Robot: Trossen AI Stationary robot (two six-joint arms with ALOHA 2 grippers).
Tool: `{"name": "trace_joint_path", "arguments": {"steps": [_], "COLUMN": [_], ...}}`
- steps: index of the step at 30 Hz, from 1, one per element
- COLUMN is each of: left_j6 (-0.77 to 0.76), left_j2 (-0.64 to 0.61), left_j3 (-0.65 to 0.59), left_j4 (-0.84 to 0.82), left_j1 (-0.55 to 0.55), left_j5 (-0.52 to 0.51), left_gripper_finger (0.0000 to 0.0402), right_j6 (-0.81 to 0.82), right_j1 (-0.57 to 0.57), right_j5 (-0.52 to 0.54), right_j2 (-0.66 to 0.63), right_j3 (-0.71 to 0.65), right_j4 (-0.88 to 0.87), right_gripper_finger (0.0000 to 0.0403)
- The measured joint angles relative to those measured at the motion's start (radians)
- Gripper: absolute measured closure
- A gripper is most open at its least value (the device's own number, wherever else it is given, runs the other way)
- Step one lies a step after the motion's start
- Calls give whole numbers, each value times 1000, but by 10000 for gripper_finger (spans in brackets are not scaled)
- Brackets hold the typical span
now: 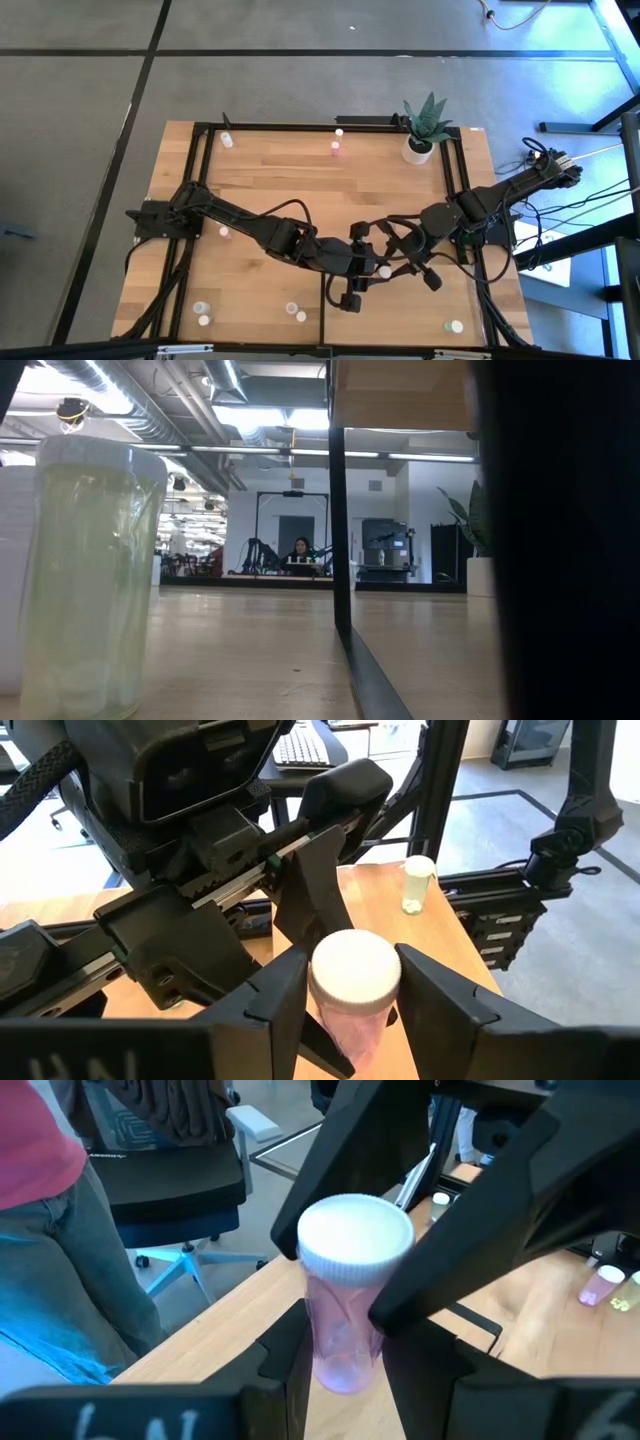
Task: Pick and place medicine bottles onto shelf by color
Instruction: Put the bottom right pink pill bottle on the shelf
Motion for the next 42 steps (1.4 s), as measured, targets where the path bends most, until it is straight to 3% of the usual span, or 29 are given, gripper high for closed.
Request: {"name": "trace_joint_path", "arguments": {"steps": [11, 27, 37, 42], "left_j6": [0, -4, -7, -7], "left_j2": [0, 0, 0, 0], "left_j3": [0, 0, 0, 0], "left_j4": [-2, -2, -13, -13], "left_j1": [0, -6, -17, -32], "left_j5": [-2, -8, -8, -26], "left_gripper_finger": [301, 306, 307, 307], "right_j6": [1, 2, 3, 4], "right_j1": [0, 0, 1, 1], "right_j5": [-1, -2, 27, -3], "right_j2": [0, 0, 0, 0], "right_j3": [0, 0, 0, 0], "right_j4": [-1, 0, -1, -7], "right_gripper_finger": [292, 289, 221, 210]}}
